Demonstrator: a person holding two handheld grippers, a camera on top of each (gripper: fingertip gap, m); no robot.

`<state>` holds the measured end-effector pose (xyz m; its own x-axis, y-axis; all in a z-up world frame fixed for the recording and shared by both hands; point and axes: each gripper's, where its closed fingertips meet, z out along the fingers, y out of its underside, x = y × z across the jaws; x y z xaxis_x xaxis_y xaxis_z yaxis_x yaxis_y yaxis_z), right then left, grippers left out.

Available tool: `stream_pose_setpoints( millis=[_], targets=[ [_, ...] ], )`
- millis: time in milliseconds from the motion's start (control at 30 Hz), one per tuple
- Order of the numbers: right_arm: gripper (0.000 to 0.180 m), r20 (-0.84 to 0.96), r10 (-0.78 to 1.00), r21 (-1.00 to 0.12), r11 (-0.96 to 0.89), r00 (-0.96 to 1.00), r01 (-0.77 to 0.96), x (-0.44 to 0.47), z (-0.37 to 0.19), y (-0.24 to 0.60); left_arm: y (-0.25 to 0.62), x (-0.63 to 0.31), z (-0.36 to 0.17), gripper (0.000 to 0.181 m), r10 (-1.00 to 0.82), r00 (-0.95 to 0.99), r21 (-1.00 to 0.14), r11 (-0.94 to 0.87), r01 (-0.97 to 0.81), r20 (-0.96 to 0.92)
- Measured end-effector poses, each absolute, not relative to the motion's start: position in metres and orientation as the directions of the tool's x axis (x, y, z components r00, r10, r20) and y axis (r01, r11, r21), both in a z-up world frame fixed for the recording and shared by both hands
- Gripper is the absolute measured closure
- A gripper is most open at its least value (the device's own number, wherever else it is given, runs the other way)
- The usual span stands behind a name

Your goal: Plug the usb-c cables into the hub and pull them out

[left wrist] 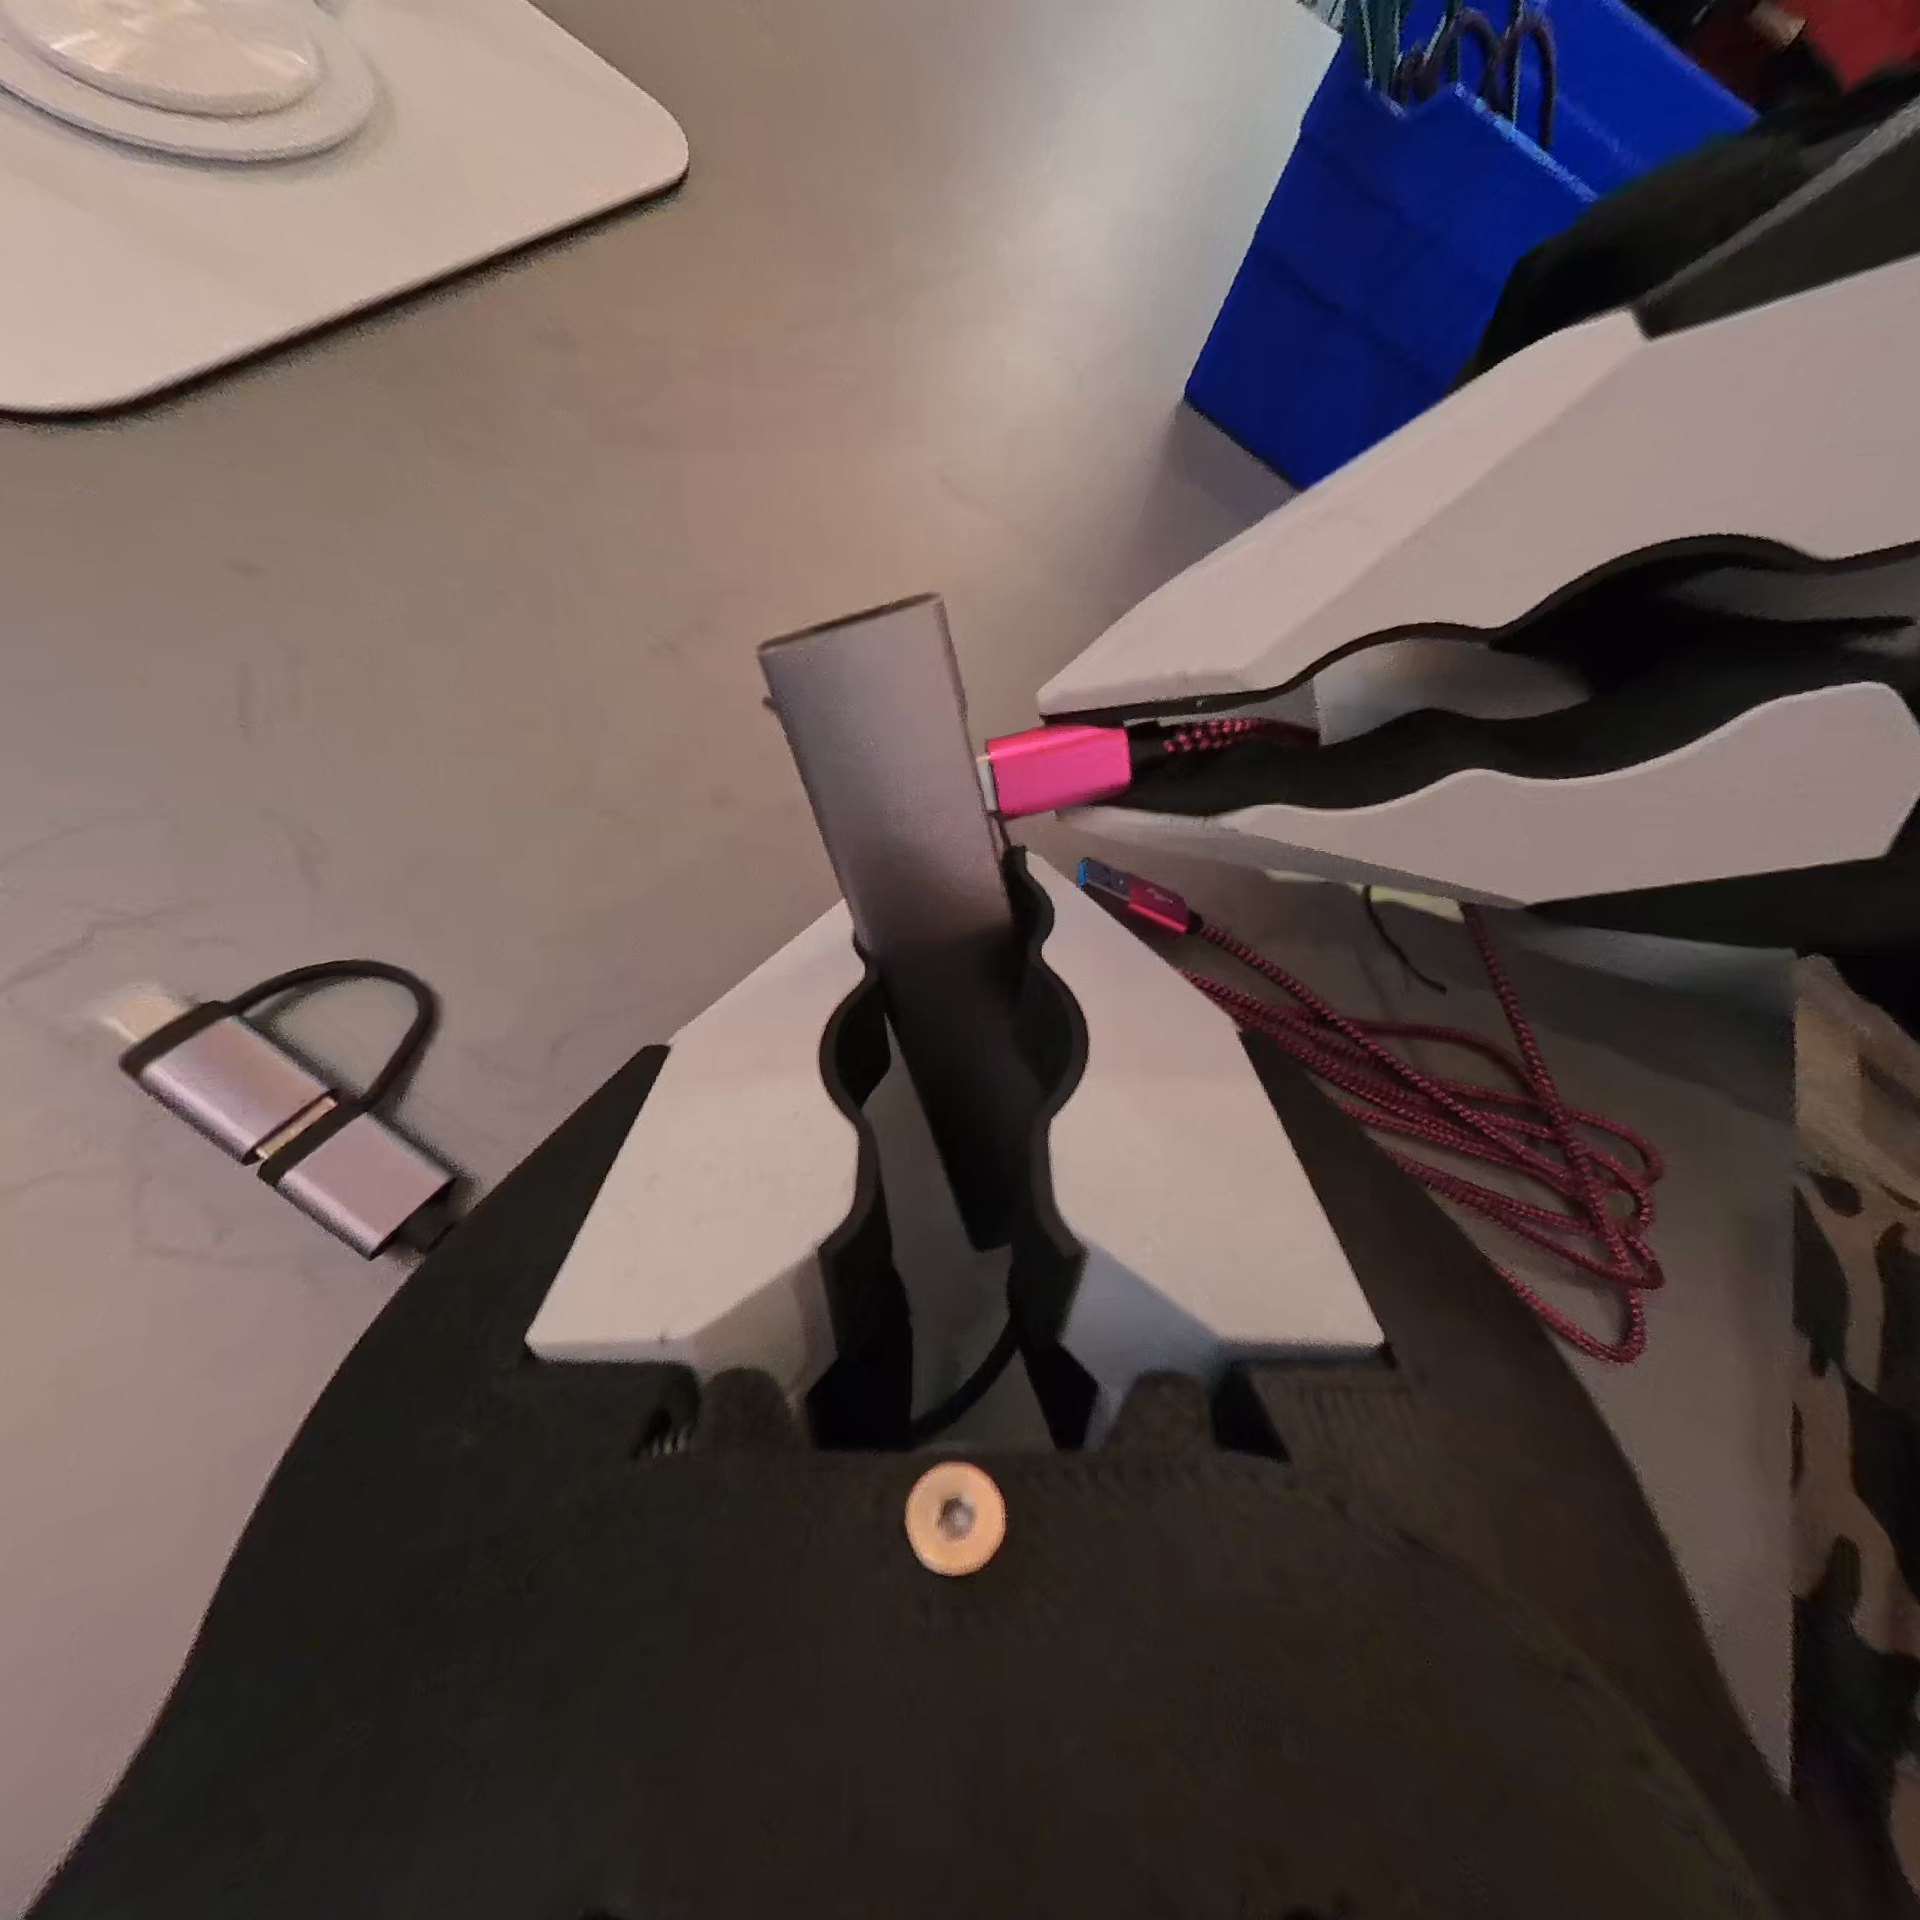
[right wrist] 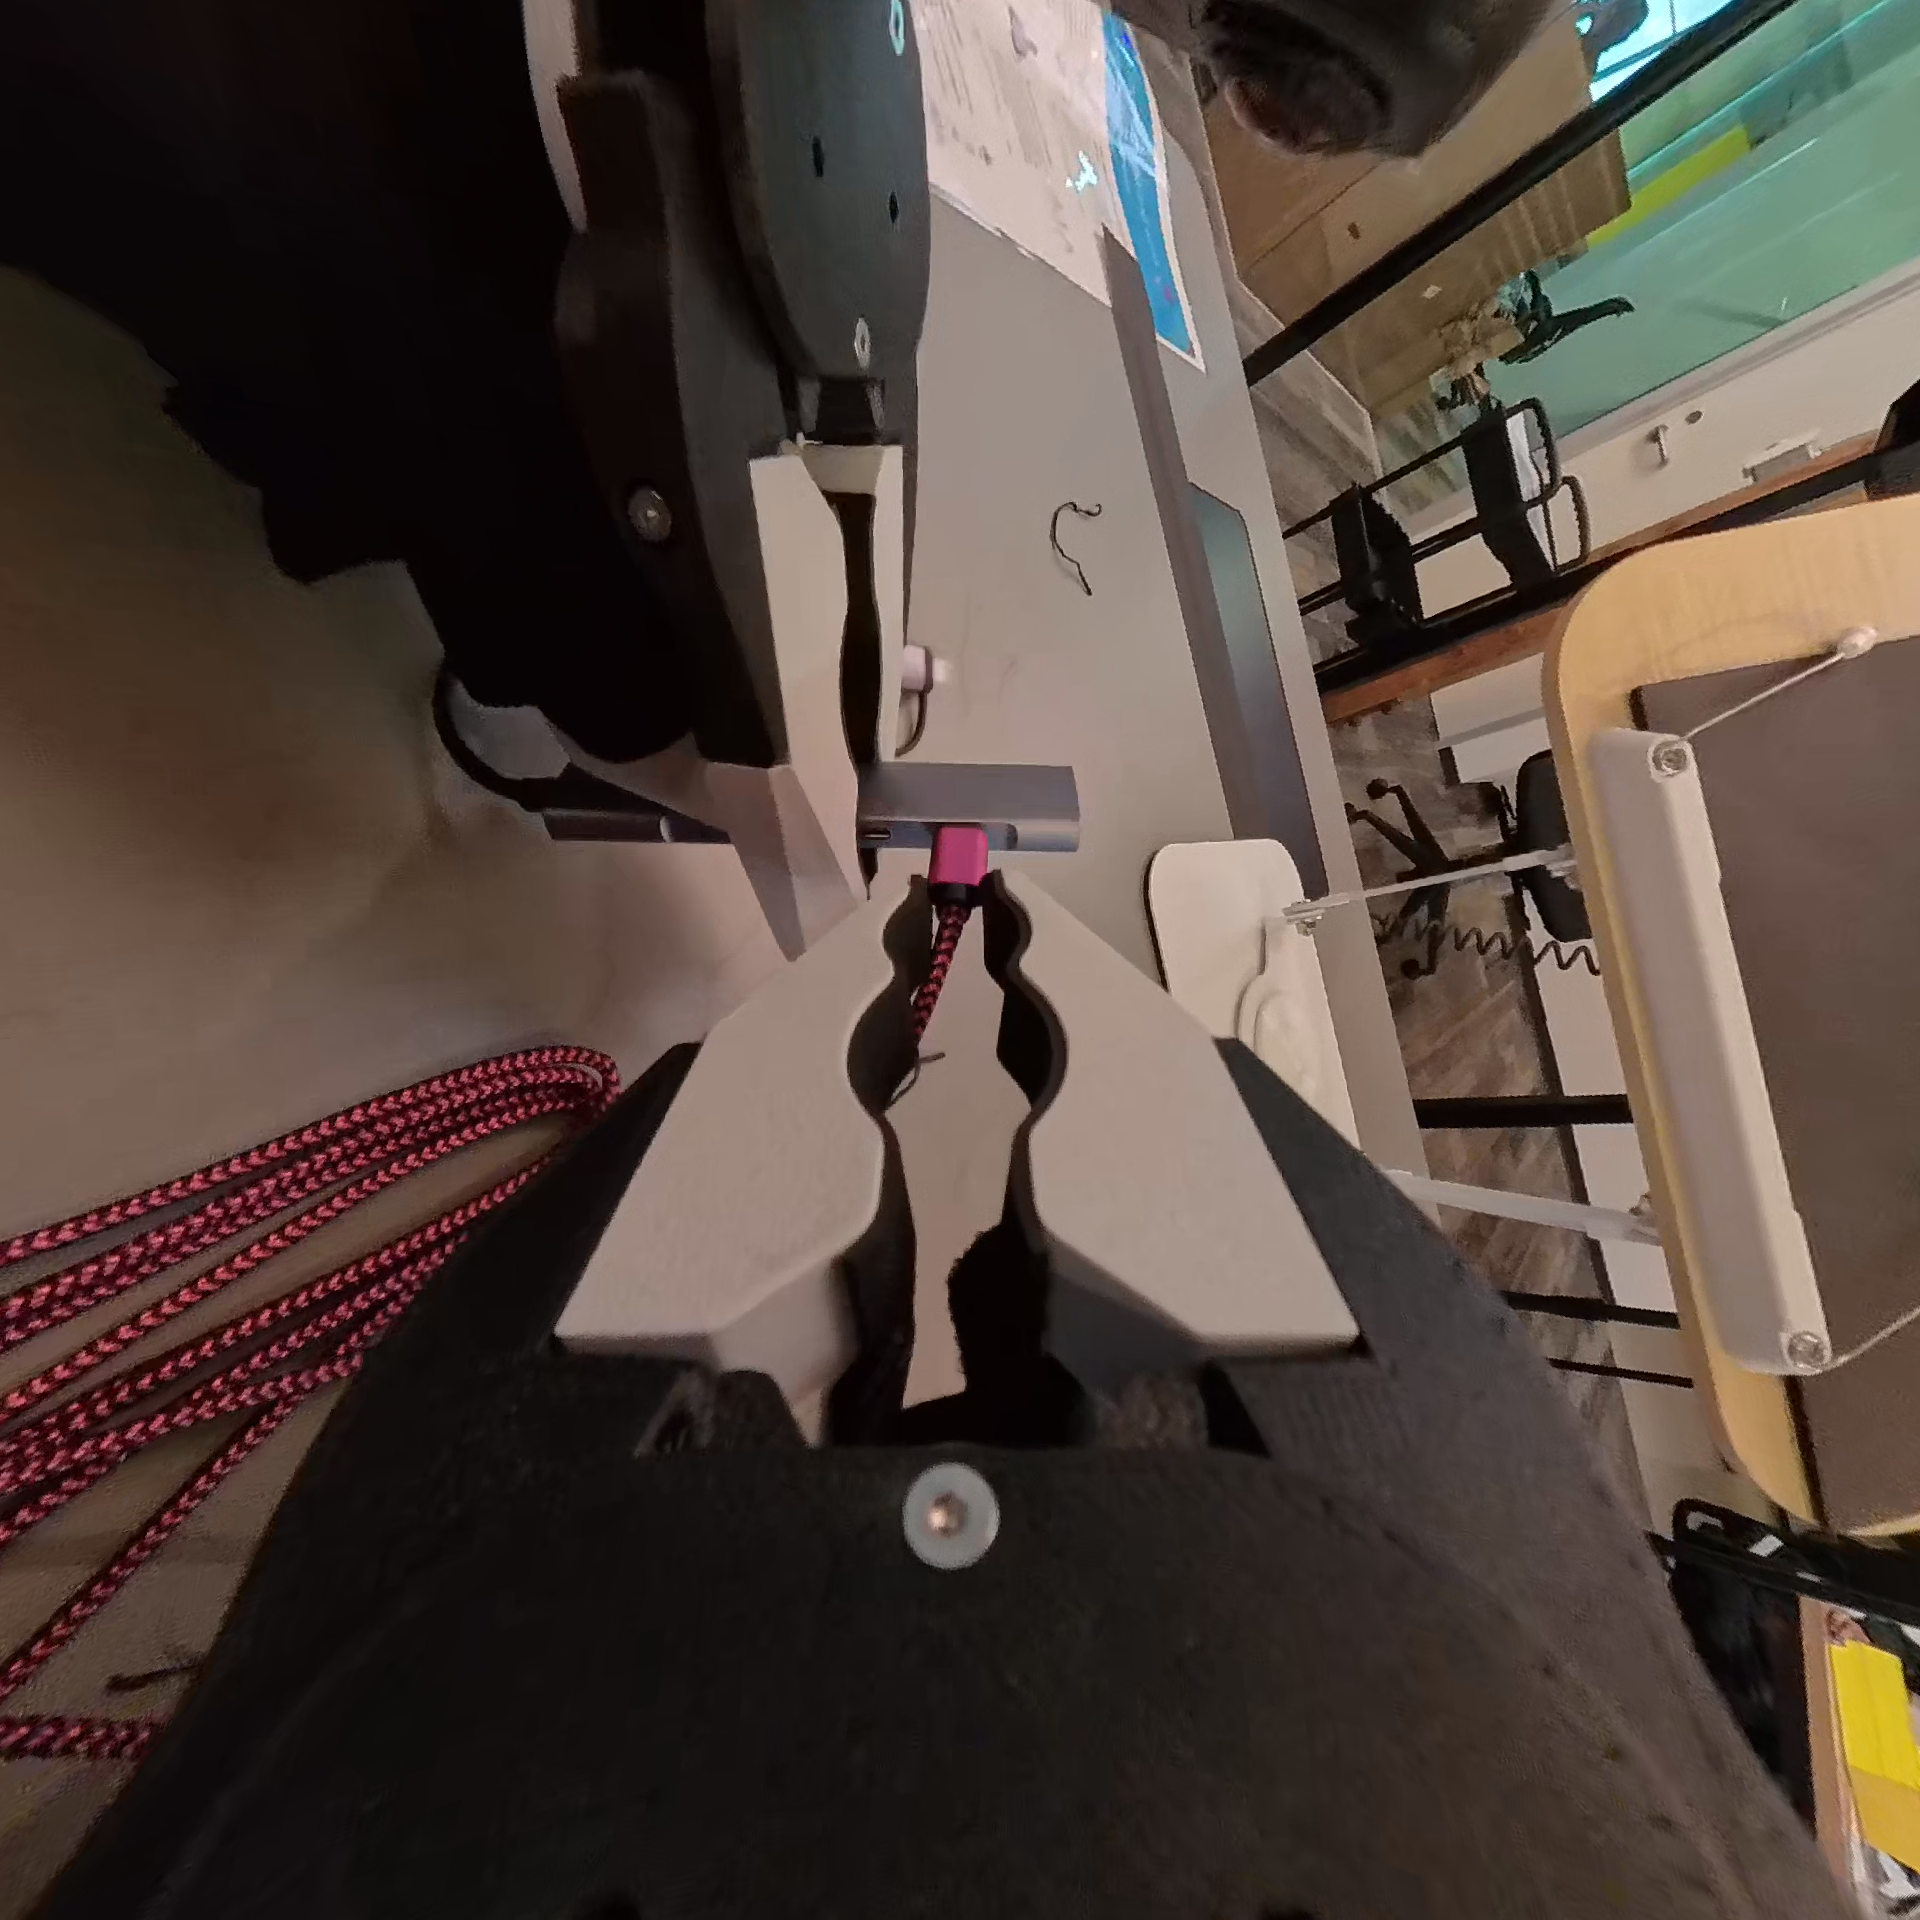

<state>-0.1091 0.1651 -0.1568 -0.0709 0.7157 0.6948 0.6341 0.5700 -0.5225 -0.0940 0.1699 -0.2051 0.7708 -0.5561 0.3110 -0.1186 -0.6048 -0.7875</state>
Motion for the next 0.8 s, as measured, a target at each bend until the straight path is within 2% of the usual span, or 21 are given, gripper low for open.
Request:
stream_pose_setpoints(
  millis=[133, 500, 667, 767, 800],
  targets=[
    [0.172, 0.698, 0.705, -0.479, 0.586, -0.12, 0.654, -0.107, -0.16, 0.166, 0.171, -0.094, -0.209, 0.163, -0.56, 0.791, -0.787, -0.592, -0.173, 0.247],
    [0.172, 0.681, 0.713, -0.451, 0.587, -0.166, 0.673, -0.103, -0.167, 0.168, 0.174, -0.097, -0.214, 0.162, -0.564, 0.82, -0.785, -0.55, -0.283, 0.099],
    [0.172, 0.579, 0.811, -0.562, 0.473, -0.086, 0.678, -0.096, -0.17, 0.168, 0.173, -0.093, -0.21, 0.162, -0.585, 0.791, -0.797, -0.558, -0.231, 0.18],
    [0.171, 0.533, 0.845, -0.569, 0.391, -0.038, 0.724, -0.087, -0.181, 0.176, 0.175, -0.103, -0.207, 0.142, -0.532, 0.842, -0.789, -0.555, -0.265, 0.092],
    [0.172, 0.524, 0.851, -0.579, 0.375, -0.021, 0.724, -0.084, -0.184, 0.178, 0.173, -0.106, -0.203, 0.141, -0.52, 0.851, -0.787, -0.553, -0.272, 0.072]
  ],
)
